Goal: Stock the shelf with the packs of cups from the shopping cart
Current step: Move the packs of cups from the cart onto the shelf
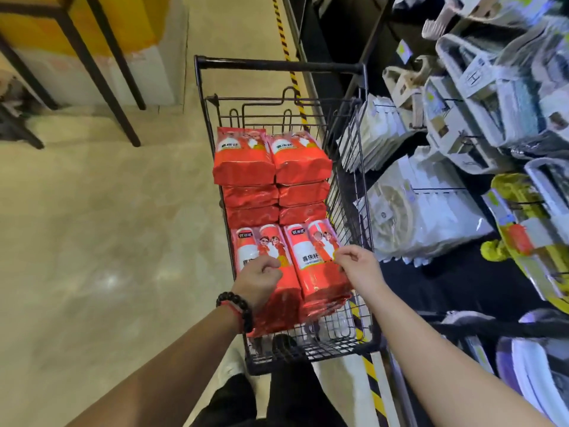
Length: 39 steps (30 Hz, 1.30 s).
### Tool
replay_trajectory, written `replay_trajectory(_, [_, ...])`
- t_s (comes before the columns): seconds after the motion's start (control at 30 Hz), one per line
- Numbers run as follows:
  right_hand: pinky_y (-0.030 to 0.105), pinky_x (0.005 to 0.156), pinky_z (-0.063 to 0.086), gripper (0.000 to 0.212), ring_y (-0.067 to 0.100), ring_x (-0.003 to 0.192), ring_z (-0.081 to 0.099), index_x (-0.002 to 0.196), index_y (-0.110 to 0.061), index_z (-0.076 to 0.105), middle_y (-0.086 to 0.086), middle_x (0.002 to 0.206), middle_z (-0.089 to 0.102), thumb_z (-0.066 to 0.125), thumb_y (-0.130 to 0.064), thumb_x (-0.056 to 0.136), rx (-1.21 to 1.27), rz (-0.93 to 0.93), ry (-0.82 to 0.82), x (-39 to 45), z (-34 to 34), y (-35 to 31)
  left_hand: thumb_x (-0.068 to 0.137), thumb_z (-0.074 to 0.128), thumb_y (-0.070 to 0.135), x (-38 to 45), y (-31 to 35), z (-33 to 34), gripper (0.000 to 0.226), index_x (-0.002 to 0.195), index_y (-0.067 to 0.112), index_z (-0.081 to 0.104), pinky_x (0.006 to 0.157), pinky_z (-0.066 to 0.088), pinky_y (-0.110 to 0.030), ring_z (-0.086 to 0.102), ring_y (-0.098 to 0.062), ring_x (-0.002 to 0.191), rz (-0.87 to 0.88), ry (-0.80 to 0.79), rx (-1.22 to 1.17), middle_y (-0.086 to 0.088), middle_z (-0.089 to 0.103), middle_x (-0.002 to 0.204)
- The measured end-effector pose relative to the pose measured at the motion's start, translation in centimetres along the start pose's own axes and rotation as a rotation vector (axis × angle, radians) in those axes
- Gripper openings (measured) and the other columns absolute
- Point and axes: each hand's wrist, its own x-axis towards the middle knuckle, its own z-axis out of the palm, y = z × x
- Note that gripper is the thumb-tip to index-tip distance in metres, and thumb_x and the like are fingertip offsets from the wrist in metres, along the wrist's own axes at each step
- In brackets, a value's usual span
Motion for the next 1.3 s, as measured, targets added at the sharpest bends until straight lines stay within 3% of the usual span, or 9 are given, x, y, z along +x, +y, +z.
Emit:
replay_trajectory(0.17, [0.026, 0.072, 0.042, 0.016, 0.016, 0.087, 0.06, 0.1, -0.013, 0.075, 0.002, 0.098, 0.07, 0.065, -0.01, 0.088, -0.132, 0.033, -0.041, 6.0, 0.4, 2.3, 0.089, 0.057, 0.018, 1.9, -0.5, 1.0, 0.013, 0.082, 0.013, 0.065, 0.07, 0.044, -0.03, 0.055, -0.017, 0.075, -0.138, 0.026, -0.057, 0.0, 0.061, 0.079])
replay_trajectory(0.3, [0.023, 0.06, 0.041, 0.014, 0.004, 0.074, 0.057, 0.098, -0.027, 0.067, -0.006, 0.096, 0.069, 0.07, -0.024, 0.085, -0.18, 0.123, -0.068, 9.6, 0.7, 5.3, 0.085, 0.058, 0.021, 3.5, -1.6, 1.8, 0.009, 0.08, 0.016, 0.062, 0.069, 0.042, -0.033, 0.054, -0.019, 0.074, -0.249, 0.037, -0.08, -0.001, 0.06, 0.078])
replay_trajectory(0.37, [0.026, 0.066, 0.043, 0.033, 0.012, 0.081, 0.061, 0.114, -0.022, 0.064, 0.001, 0.109, 0.069, 0.075, -0.029, 0.084, -0.236, 0.172, -0.08, 11.9, 0.8, 6.6, 0.083, 0.059, 0.022, 4.5, -2.0, 2.5, 0.008, 0.076, 0.019, 0.061, 0.07, 0.042, -0.033, 0.056, -0.02, 0.077, -0.301, 0.063, -0.102, -0.002, 0.06, 0.078])
replay_trajectory(0.5, [0.044, 0.103, 0.048, 0.086, 0.032, 0.123, 0.057, 0.15, -0.01, 0.04, 0.015, 0.15, 0.048, 0.08, -0.044, 0.082, -0.111, 0.395, -0.251, 14.2, 0.6, 8.2, 0.089, 0.062, 0.025, 5.9, -2.5, 3.3, 0.005, 0.084, 0.024, 0.063, 0.072, 0.046, -0.033, 0.065, -0.024, 0.088, -0.363, 0.08, -0.106, -0.002, 0.066, 0.086])
replay_trajectory(0.7, [0.047, 0.106, 0.047, 0.115, 0.035, 0.129, 0.055, 0.157, -0.014, 0.026, 0.016, 0.152, 0.047, 0.084, -0.06, 0.069, -0.156, 0.518, -0.453, 14.3, 0.8, 9.0, 0.09, 0.064, 0.032, 6.9, -2.4, 4.4, 0.009, 0.097, 0.03, 0.058, 0.067, 0.047, -0.028, 0.065, -0.02, 0.093, -0.416, 0.113, -0.097, 0.002, 0.065, 0.094])
replay_trajectory(0.83, [0.04, 0.081, 0.06, 0.08, 0.03, 0.092, 0.074, 0.128, -0.008, 0.059, 0.015, 0.109, 0.075, 0.089, -0.049, 0.066, -0.052, 0.53, -0.425, 13.4, 1.0, 9.0, 0.085, 0.067, 0.035, 6.9, -2.6, 4.7, 0.028, 0.108, 0.019, 0.061, 0.073, 0.051, -0.035, 0.064, -0.024, 0.091, -0.438, 0.11, -0.162, -0.003, 0.064, 0.095])
replay_trajectory(0.97, [0.031, 0.065, 0.059, 0.058, 0.023, 0.073, 0.077, 0.105, -0.017, 0.067, 0.004, 0.082, 0.079, 0.09, -0.046, 0.061, 0.096, 0.481, -0.373, 11.5, -0.3, 8.5, 0.062, 0.068, 0.045, 6.8, -2.4, 4.6, 0.041, 0.097, 0.025, 0.061, 0.075, 0.048, -0.037, 0.061, -0.024, 0.087, -0.455, 0.11, -0.283, -0.009, 0.064, 0.099])
replay_trajectory(1.2, [0.039, 0.071, 0.063, 0.066, 0.027, 0.091, 0.077, 0.124, -0.023, 0.057, 0.008, 0.106, 0.078, 0.084, -0.037, 0.065, 0.375, 0.381, -0.42, 6.3, -0.4, 6.3, 0.042, 0.079, 0.068, 6.1, -2.4, 4.6, 0.115, 0.142, 0.024, 0.044, 0.104, 0.047, -0.054, 0.055, -0.031, 0.124, -0.457, 0.015, -0.36, -0.01, 0.052, 0.14])
replay_trajectory(1.3, [0.038, 0.07, 0.063, 0.061, 0.026, 0.092, 0.077, 0.122, -0.027, 0.056, 0.007, 0.11, 0.076, 0.086, -0.034, 0.069, 0.361, 0.309, -0.483, 4.8, 0.6, 4.1, 0.044, 0.09, 0.057, 5.6, -2.0, 4.1, 0.115, 0.142, 0.02, 0.044, 0.099, 0.05, -0.055, 0.064, -0.034, 0.115, -0.432, -0.071, -0.52, -0.011, 0.063, 0.132])
